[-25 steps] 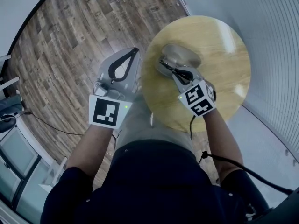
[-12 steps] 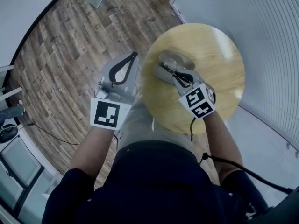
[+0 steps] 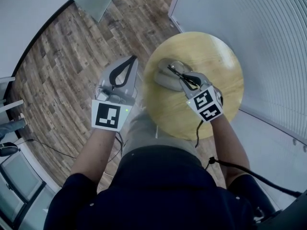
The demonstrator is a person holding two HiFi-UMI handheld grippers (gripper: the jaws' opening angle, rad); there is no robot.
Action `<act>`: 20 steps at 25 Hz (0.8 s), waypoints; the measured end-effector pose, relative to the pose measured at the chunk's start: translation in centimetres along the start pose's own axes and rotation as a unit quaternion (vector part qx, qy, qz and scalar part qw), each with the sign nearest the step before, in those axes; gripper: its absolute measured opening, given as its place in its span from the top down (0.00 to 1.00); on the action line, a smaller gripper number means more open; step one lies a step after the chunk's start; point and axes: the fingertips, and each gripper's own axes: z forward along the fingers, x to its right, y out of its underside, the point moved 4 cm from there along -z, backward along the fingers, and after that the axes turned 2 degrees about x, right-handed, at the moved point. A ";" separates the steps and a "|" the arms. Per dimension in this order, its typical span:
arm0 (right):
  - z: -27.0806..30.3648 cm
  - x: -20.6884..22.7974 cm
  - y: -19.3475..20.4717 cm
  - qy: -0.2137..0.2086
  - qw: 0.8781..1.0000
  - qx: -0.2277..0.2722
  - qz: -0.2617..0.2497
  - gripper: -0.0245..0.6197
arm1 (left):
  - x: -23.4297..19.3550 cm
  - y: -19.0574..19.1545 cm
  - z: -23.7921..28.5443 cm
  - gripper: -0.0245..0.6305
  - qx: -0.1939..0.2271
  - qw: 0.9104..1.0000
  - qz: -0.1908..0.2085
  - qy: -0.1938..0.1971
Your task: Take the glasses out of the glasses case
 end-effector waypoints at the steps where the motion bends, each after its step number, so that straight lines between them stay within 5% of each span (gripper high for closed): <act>1: -0.5 -0.1 -0.5 0.003 1.000 0.001 -0.001 0.89 | -0.2 -0.6 -0.3 0.95 0.001 1.000 -0.002 -0.001; 20: -9.4 -2.9 -3.0 0.065 0.997 0.051 -0.003 0.89 | 1.2 -8.4 -5.7 0.95 0.065 0.997 0.039 -0.007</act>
